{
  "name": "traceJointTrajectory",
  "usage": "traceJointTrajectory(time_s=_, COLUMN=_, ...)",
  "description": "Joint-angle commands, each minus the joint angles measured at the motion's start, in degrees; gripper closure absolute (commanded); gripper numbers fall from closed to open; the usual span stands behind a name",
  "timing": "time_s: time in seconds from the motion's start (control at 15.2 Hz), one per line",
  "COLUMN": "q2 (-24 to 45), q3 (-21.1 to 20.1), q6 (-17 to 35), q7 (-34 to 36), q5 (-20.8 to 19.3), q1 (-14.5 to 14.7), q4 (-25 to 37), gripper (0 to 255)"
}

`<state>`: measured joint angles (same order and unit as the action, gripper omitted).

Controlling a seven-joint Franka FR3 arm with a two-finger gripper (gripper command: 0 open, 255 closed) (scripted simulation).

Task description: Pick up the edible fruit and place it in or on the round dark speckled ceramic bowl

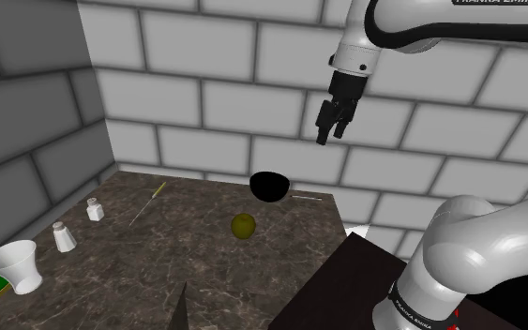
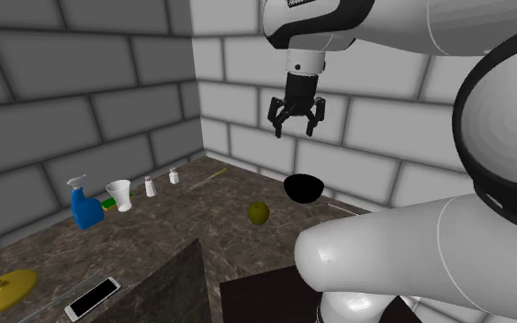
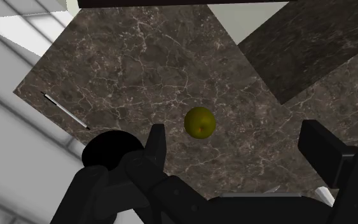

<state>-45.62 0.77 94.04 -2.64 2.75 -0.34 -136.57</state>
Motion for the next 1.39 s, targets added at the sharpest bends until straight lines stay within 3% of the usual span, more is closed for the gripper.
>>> traceJointTrajectory(time_s=0.0, q2=0.00, q3=0.00, q6=0.00, q7=0.00, q5=0.00, q1=0.00, q4=0.00, gripper=0)
traceJointTrajectory(time_s=0.66, q2=14.42, q3=-3.10, q6=20.37, q7=2.28, q5=-0.46, q1=0.30, q4=-5.92, gripper=0)
traceJointTrajectory(time_s=1.32, q2=35.33, q3=-5.84, q6=38.55, q7=6.23, q5=-3.55, q1=-0.32, q4=-3.37, gripper=0)
